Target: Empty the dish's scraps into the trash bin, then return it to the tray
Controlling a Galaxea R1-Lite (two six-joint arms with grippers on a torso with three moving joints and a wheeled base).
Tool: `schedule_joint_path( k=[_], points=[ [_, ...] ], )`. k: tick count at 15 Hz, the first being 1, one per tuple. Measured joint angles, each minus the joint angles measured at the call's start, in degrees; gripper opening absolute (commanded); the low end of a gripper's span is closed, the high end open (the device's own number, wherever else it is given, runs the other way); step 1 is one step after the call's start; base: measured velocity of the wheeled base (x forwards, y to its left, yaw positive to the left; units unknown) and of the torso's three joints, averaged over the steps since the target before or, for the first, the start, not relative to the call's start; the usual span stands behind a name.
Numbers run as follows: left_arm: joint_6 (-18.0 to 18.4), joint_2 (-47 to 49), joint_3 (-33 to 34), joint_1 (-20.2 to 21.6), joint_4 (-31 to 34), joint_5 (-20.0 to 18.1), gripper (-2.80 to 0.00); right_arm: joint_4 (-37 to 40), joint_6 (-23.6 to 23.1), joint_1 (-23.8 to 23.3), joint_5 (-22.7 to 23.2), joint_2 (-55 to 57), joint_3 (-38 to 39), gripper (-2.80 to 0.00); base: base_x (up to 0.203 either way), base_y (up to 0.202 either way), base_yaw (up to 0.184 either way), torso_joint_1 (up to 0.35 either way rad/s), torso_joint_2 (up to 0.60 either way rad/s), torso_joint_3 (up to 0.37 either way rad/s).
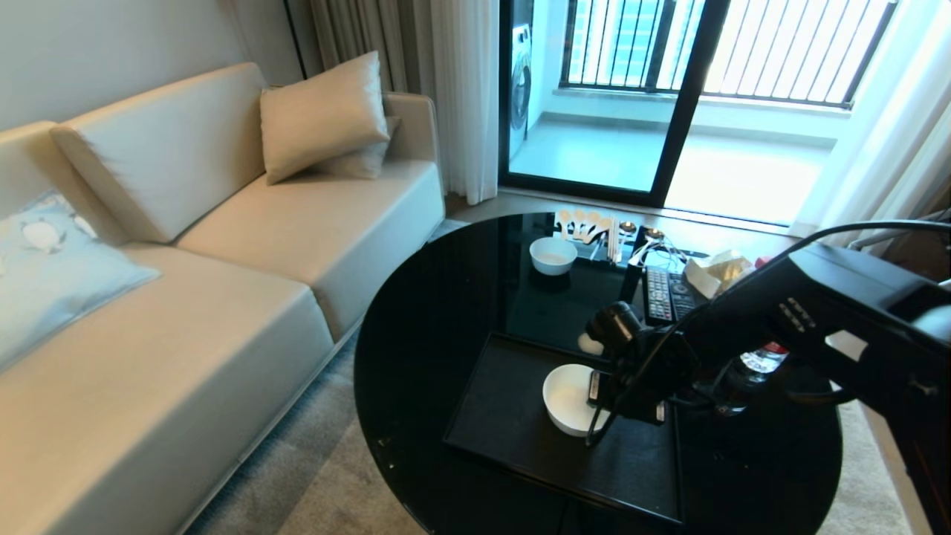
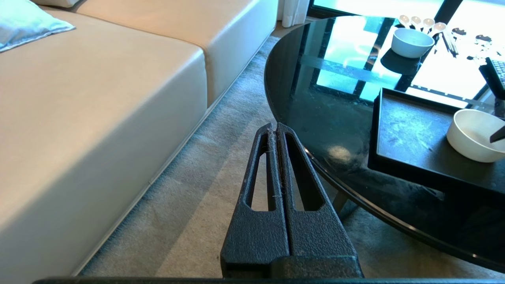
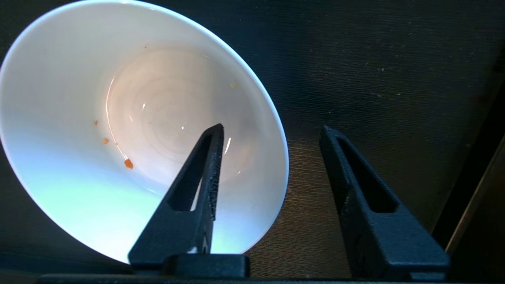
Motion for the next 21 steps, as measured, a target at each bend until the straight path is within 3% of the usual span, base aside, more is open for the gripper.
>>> schedule_joint_path(
  k=[9, 18, 19, 21],
  points=[
    [0.0, 0.0, 0.0, 0.0, 0.01, -0.01, -2.8, 0.33, -0.89, 0.0, -0.47, -10.18, 1.52, 0.0, 0.0, 0.0, 0.0, 0.0, 0.0, 0.0],
    [0.02, 0.0, 0.0, 0.0, -0.01, 0.01, -2.8, -0.36, -8.2, 0.0, -0.5, -31.04, 14.4, 0.0, 0.0, 0.0, 0.0, 0.0, 0.0, 0.0],
    [0.02, 0.0, 0.0, 0.0, 0.0, 0.0, -2.8, -0.44, -8.74, 0.0, -0.5, -33.77, 16.24, -2.8, 0.0, 0.0, 0.0, 0.0, 0.0, 0.0],
    [0.04, 0.0, 0.0, 0.0, -0.01, 0.01, -2.8, -0.41, -9.28, 0.01, -0.52, -39.03, 19.89, -2.8, 0.0, 0.0, 0.0, 0.0, 0.0, 0.0]
  ],
)
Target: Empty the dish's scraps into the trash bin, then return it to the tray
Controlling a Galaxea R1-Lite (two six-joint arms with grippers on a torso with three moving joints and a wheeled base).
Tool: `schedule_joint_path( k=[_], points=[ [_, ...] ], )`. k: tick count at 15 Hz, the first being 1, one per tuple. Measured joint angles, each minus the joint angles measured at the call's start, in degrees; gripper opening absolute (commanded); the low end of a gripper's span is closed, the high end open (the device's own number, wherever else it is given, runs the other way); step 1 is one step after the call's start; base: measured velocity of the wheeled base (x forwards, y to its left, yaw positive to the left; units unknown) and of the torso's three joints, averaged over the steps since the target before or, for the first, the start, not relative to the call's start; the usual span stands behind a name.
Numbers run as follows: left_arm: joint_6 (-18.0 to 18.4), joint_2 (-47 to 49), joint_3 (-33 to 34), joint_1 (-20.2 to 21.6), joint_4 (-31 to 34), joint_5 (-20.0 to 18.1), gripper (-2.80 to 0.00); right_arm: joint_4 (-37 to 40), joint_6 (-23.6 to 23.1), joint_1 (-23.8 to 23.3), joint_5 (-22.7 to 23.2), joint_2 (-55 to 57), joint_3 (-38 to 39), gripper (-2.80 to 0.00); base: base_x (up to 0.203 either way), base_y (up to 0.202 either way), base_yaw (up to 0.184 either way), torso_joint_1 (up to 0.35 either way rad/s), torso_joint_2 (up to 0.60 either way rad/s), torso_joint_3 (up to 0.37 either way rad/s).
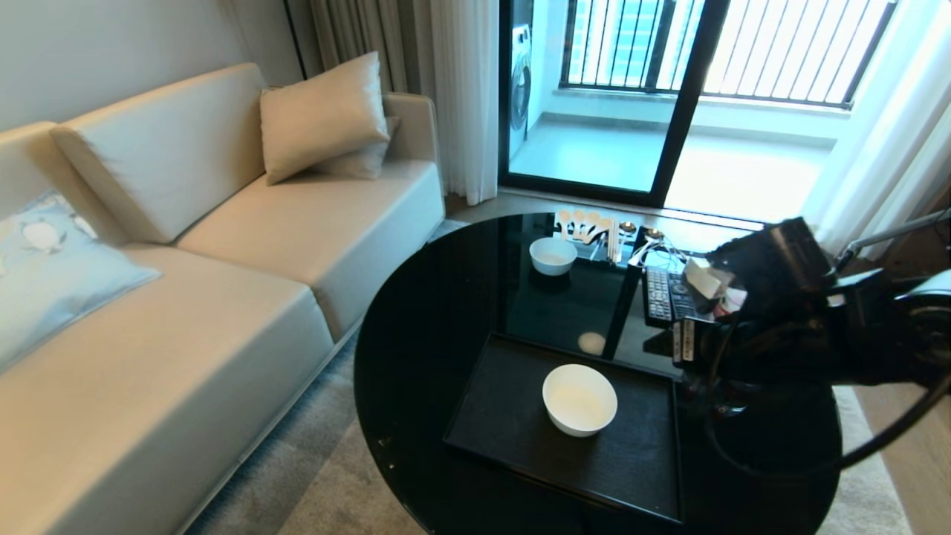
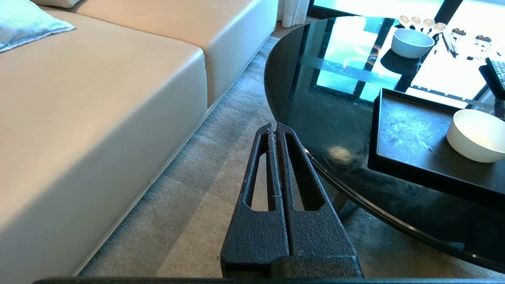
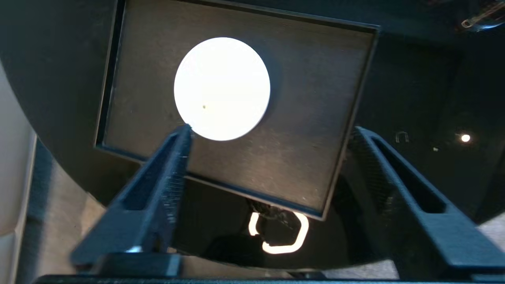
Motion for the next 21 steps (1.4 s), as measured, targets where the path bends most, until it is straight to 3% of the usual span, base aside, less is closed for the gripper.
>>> schedule_joint_path(
  k=[7, 12, 17, 21],
  points=[
    [-0.04, 0.0, 0.0, 0.0, 0.0, -0.01, -2.8, -0.1, -3.67, -0.01, -0.27, -17.18, 12.07, -2.8, 0.0, 0.0, 0.0, 0.0, 0.0, 0.0],
    [0.0, 0.0, 0.0, 0.0, 0.01, 0.0, -2.8, -6.34, -4.1, -0.01, -7.89, -27.47, 21.02, -2.8, 0.0, 0.0, 0.0, 0.0, 0.0, 0.0],
    [-0.01, 0.0, 0.0, 0.0, 0.01, 0.0, -2.8, -6.83, -6.17, -0.01, -12.74, -38.2, 28.39, -2.8, 0.0, 0.0, 0.0, 0.0, 0.0, 0.0],
    [-0.01, 0.0, 0.0, 0.0, 0.0, -0.01, -2.8, -6.79, -12.07, -0.01, -13.7, -47.74, 34.35, -2.8, 0.0, 0.0, 0.0, 0.0, 0.0, 0.0]
  ],
)
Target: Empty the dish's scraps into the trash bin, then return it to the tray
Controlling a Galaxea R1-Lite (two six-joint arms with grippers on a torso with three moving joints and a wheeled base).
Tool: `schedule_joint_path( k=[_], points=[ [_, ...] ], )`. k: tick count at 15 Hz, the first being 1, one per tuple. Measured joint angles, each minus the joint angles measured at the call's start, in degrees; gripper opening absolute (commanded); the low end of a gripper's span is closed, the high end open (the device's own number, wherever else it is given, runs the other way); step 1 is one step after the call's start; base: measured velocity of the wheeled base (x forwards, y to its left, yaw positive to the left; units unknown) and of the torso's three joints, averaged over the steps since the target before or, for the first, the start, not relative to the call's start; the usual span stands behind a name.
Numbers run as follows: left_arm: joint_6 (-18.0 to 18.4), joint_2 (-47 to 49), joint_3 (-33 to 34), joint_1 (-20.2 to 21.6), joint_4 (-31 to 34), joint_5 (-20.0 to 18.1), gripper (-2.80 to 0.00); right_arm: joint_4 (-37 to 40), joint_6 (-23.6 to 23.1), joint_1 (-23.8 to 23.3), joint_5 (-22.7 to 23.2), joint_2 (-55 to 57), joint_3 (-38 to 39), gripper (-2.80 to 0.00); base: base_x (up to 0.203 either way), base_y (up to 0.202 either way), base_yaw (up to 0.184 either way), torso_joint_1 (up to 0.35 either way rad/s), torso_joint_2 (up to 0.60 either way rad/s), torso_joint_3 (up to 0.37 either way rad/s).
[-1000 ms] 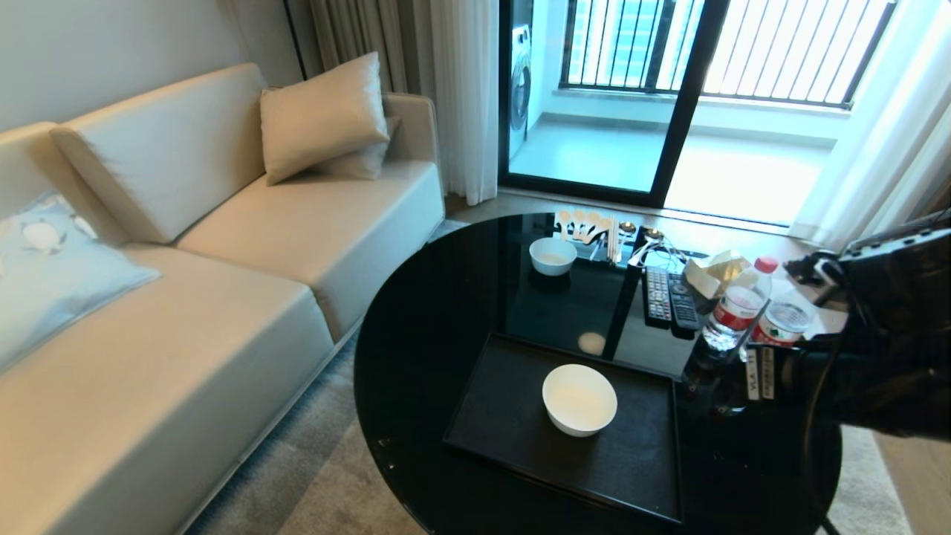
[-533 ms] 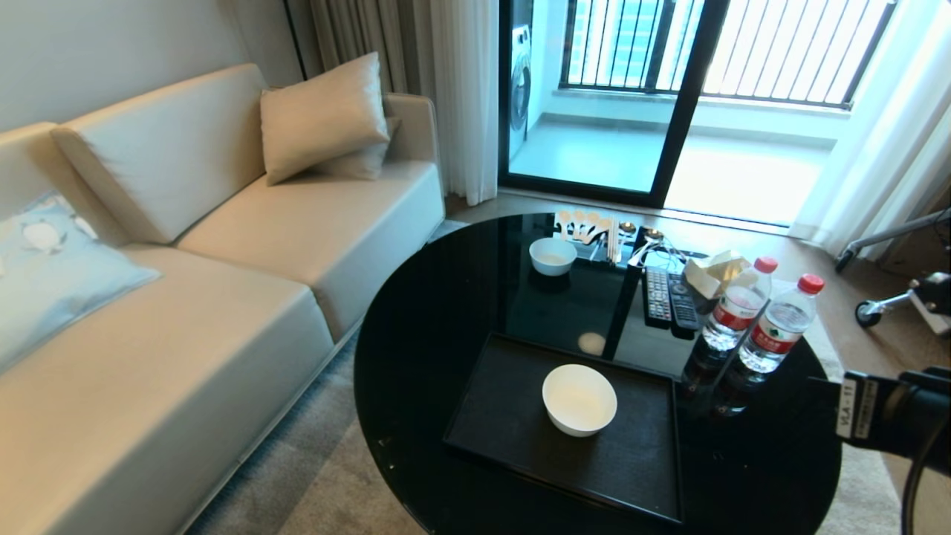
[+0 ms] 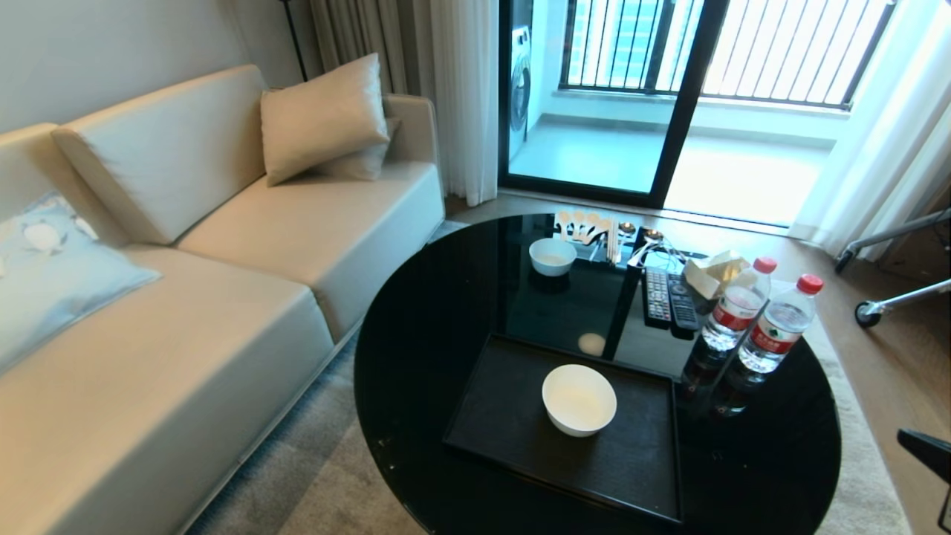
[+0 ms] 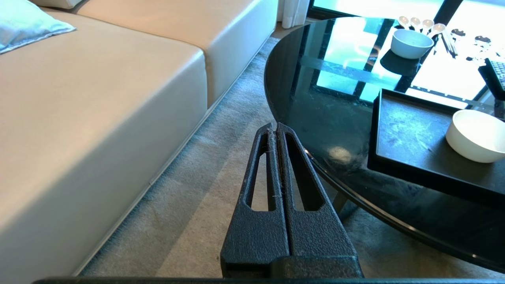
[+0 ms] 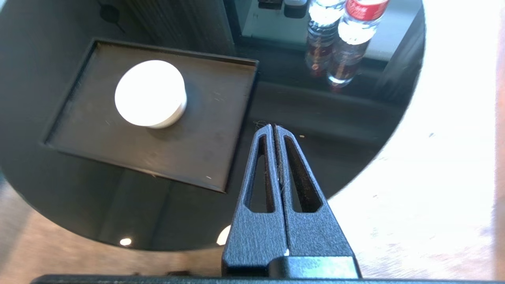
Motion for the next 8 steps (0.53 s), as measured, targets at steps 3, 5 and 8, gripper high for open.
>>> schedule_joint_path(
  k=[3, 5, 8],
  points=[
    [-0.01, 0.0, 0.0, 0.0, 0.0, -0.01, -2.8, -0.5, -6.48, -0.08, -0.05, -6.69, 5.1, -2.8, 0.0, 0.0, 0.0, 0.0, 0.0, 0.0],
    [0.01, 0.0, 0.0, 0.0, 0.0, -0.02, -2.8, -4.31, -10.1, -2.7, 0.28, -9.36, 9.89, -2.8, 0.0, 0.0, 0.0, 0.0, 0.0, 0.0],
    [0.01, 0.0, 0.0, 0.0, 0.0, 0.01, -2.8, -15.21, -14.13, -10.54, 6.06, -12.26, 17.87, -2.8, 0.0, 0.0, 0.0, 0.0, 0.0, 0.0]
  ],
)
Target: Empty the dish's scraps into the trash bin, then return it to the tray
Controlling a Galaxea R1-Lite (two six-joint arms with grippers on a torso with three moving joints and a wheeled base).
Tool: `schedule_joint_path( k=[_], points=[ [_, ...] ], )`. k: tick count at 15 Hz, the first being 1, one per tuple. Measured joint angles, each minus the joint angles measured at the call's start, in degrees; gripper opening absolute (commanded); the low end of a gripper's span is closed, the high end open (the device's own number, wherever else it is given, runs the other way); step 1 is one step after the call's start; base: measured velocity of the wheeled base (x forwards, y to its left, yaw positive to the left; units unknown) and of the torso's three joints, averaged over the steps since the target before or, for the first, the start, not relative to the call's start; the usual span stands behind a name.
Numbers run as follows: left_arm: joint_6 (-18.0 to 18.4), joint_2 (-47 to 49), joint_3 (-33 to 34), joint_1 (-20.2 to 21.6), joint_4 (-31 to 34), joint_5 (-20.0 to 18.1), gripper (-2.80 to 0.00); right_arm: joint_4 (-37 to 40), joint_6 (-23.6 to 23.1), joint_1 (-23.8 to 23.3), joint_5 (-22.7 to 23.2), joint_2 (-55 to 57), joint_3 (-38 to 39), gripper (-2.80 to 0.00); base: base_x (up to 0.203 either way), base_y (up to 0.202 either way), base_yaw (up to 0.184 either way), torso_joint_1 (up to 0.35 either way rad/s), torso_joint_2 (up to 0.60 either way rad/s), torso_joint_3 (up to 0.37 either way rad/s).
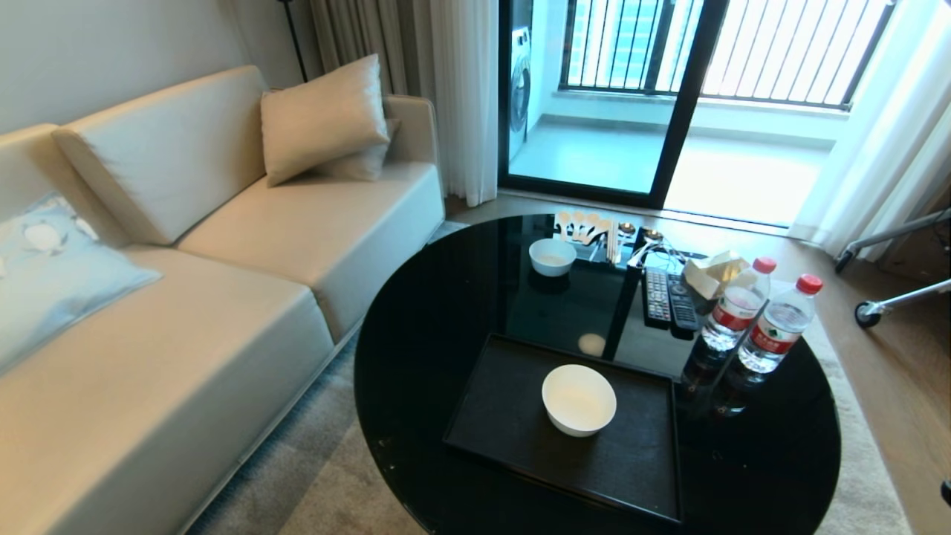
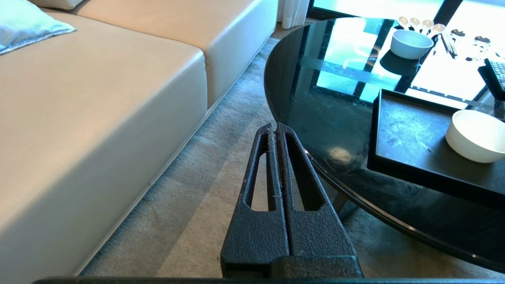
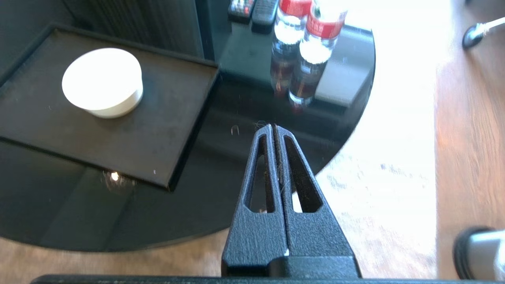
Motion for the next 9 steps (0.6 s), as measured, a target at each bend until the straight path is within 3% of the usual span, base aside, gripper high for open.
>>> schedule_joint_path(
  k=[1, 4, 9],
  points=[
    [-0.04, 0.0, 0.0, 0.0, 0.02, -0.01, -2.8, -0.97, -0.76, -2.33, 3.64, -1.99, 1.26, -2.8, 0.0, 0.0, 0.0, 0.0, 0.0, 0.0],
    [-0.02, 0.0, 0.0, 0.0, 0.01, -0.01, -2.8, 5.62, -2.65, -7.62, 12.1, -9.54, 2.43, -2.8, 0.0, 0.0, 0.0, 0.0, 0.0, 0.0],
    [-0.04, 0.0, 0.0, 0.0, 0.0, 0.0, -2.8, 13.31, -6.34, -10.49, 16.56, -17.69, 2.72, -2.8, 0.0, 0.0, 0.0, 0.0, 0.0, 0.0]
  ],
)
